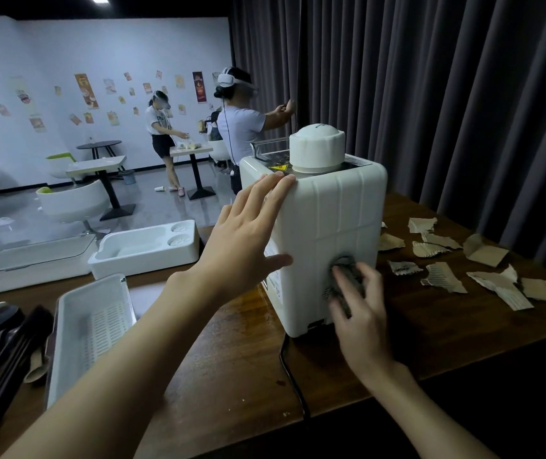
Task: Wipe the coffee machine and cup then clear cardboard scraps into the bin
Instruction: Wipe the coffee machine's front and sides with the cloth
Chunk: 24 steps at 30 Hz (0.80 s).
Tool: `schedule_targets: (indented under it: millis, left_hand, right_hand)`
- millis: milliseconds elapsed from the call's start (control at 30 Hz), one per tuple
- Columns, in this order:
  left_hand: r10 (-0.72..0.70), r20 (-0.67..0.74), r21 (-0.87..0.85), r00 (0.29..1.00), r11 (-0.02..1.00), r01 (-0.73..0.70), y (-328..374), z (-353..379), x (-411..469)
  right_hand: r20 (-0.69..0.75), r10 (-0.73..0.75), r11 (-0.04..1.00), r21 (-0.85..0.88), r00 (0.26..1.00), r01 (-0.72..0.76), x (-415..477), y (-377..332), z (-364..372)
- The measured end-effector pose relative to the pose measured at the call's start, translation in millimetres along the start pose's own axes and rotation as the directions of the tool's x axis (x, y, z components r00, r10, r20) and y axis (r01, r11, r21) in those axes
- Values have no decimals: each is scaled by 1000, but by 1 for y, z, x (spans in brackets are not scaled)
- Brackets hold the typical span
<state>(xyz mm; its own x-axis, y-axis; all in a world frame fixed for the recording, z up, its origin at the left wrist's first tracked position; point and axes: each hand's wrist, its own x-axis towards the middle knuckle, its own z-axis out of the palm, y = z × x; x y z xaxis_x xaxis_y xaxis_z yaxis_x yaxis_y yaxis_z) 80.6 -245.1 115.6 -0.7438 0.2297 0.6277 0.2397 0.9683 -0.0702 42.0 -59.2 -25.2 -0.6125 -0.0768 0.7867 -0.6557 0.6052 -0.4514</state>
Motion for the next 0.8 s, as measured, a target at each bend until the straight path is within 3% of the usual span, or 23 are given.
schedule_targets:
  millis: [100, 167, 300, 467, 533, 667, 800]
  left_hand:
    - [2, 12, -6, 1000, 1000, -2, -1, -1, 1]
    - [4, 10, -8, 1000, 1000, -4, -2, -1, 1]
    - [-4, -2, 5, 1000, 1000, 4, -3, 1, 0]
    - [4, -4, -11, 1000, 1000, -4, -4, 1, 0]
    - [11, 7, -17, 1000, 1000, -10, -4, -1, 1]
    - [8, 15, -3, 1000, 1000, -7, -3, 0, 2]
    - [0, 17, -9, 1000, 1000, 1, -4, 1, 2]
  right_hand:
    - [-77, 185, 982, 59, 980, -180, 13, 16, -10]
    - [-106, 213, 976, 69, 971, -206, 18, 22, -13]
    - [-71, 152, 985, 92, 986, -146, 13, 7, -6]
    - [7, -165, 985, 54, 986, 165, 4, -32, 9]
    - [23, -210, 976, 57, 978, 208, 6, -30, 8]
    - [13, -197, 978, 65, 980, 196, 18, -13, -4]
    - [-106, -19, 998, 55, 994, 25, 44, 3, -20]
